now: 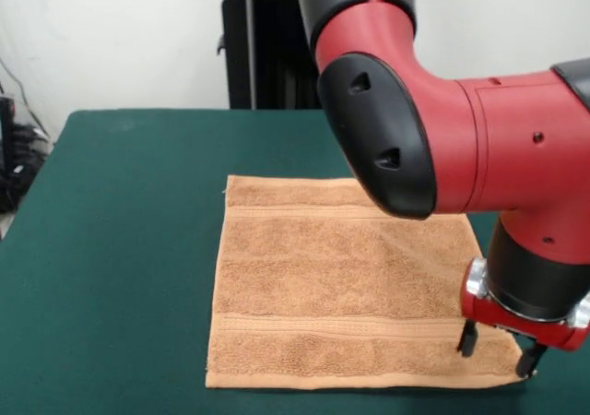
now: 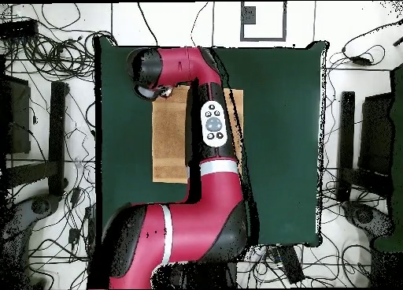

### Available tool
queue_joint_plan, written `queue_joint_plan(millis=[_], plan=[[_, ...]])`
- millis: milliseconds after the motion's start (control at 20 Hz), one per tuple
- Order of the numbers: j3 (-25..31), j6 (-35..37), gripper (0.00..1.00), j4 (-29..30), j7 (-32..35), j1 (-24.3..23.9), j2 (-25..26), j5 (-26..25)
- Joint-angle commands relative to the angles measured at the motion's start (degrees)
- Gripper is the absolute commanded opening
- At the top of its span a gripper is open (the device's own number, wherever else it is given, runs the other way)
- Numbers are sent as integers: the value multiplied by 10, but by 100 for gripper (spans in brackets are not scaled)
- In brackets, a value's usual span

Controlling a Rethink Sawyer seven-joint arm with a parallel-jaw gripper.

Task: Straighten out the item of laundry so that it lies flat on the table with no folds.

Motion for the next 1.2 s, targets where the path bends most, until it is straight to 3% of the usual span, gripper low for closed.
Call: queue_joint_plan(millis=[50, 500, 950, 1200], plan=[[-5, -40, 100, 54, 97, 0, -10, 23], [-22, -109, 100, 85, 96, -2, 3, 22], [-35, -111, 100, 48, 124, 26, 44, 31], [-45, -127, 100, 86, 136, 32, 29, 42]])
